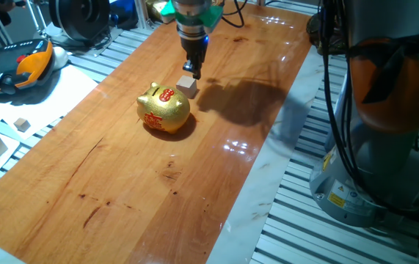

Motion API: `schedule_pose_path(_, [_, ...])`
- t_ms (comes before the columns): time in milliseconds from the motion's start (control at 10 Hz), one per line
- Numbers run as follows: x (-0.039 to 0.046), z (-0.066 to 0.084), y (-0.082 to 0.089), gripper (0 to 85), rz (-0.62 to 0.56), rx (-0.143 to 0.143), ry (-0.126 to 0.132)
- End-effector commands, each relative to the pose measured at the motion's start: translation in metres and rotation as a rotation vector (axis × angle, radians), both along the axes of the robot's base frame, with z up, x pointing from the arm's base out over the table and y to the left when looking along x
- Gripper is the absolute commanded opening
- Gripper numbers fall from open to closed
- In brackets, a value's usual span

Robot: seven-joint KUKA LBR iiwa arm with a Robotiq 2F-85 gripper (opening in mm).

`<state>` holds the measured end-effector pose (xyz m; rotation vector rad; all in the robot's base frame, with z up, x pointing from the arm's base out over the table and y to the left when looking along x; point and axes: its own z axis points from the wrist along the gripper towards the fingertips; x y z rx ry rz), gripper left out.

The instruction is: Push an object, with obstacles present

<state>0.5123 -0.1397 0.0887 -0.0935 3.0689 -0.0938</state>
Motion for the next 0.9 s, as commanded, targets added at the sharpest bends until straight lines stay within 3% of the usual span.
schedule_pose_path(0, [0.0012,-0.005,0.000,0.0,0.000,0.002,0.001])
schedule_pose_path(800, [0.0018,-0.024,-0.005,0.0,0.004,0.005,0.008])
